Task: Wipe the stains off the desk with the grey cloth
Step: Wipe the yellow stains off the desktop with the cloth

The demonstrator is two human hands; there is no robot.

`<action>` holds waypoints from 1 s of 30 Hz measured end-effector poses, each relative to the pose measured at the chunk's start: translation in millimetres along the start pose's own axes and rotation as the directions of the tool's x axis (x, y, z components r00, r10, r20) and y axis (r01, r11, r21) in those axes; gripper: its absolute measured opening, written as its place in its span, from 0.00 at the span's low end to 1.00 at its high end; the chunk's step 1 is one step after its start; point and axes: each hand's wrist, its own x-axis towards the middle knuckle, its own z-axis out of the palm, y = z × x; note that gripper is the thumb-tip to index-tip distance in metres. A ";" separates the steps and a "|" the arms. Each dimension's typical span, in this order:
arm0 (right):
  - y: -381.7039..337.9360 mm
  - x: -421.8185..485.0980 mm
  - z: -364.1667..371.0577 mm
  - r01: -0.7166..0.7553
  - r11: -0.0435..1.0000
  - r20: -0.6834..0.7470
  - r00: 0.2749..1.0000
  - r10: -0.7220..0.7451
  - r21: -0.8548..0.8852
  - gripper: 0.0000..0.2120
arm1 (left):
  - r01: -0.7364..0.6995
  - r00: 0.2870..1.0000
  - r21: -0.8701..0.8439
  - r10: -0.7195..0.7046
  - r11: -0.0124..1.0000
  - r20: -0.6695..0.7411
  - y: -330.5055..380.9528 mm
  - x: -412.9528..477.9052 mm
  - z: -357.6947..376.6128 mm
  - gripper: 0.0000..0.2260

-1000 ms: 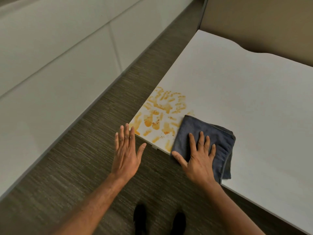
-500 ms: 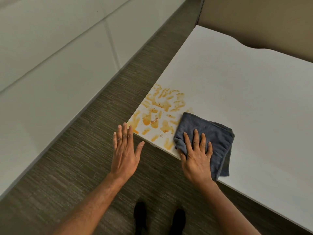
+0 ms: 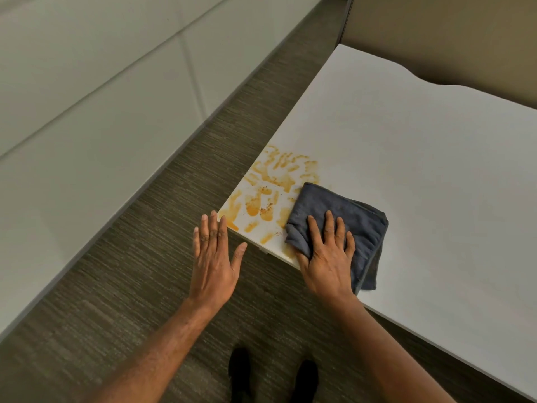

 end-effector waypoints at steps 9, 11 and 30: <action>-16.7 37.8 2.7 -0.048 0.994 -0.021 0.998 0.050 0.095 0.27 | 0.009 1.000 -0.004 -0.009 1.000 -0.004 0.7 2.6 -1.2 0.37; -23.7 37.9 0.5 0.052 0.994 -0.008 0.999 -0.052 0.095 0.27 | 0.011 1.000 -0.008 -0.011 1.000 -0.016 -0.6 1.9 -0.3 0.36; -44.5 58.7 5.0 -0.011 0.997 0.008 1.000 0.011 0.079 0.30 | 0.011 0.998 0.025 -0.010 1.000 -0.057 -14.6 7.6 4.2 0.35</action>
